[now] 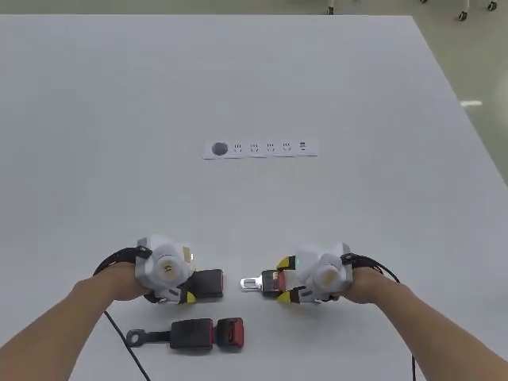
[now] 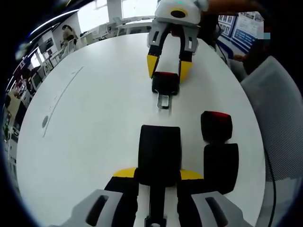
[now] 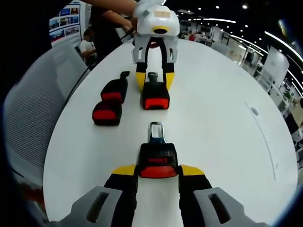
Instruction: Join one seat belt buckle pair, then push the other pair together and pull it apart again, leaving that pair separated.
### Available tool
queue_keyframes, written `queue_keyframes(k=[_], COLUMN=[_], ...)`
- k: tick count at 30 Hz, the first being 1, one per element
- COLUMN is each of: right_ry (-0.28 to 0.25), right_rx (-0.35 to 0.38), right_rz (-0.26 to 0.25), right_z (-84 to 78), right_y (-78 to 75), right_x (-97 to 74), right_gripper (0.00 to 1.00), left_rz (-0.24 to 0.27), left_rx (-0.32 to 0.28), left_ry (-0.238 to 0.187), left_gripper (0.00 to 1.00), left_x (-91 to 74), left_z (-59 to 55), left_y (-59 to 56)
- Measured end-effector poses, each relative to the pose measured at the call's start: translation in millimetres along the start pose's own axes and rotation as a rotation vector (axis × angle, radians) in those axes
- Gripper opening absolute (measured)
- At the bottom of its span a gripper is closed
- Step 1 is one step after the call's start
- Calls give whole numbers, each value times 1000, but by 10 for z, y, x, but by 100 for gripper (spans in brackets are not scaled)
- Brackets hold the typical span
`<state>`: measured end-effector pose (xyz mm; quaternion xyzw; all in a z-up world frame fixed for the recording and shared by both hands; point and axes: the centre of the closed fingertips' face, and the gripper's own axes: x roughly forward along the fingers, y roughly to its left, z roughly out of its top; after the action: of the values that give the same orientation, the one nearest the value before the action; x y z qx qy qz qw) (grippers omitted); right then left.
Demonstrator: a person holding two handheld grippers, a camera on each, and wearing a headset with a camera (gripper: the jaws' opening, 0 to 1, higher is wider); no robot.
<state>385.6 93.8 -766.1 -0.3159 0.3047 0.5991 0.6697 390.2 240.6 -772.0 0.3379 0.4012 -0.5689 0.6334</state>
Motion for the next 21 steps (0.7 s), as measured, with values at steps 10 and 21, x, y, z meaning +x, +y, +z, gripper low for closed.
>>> queue_keyframes(k=[10, 21], right_ry=[1, -8], right_rx=[-1, -8], right_rz=[13, 22], right_z=[13, 131], right_y=[-7, -30], right_x=[48, 139], right_gripper=[30, 30], left_rz=[-12, -15], left_rx=[-5, 13], left_ry=[14, 31], left_gripper=[31, 31], left_x=[28, 18], left_z=[-38, -22], left_y=[18, 8])
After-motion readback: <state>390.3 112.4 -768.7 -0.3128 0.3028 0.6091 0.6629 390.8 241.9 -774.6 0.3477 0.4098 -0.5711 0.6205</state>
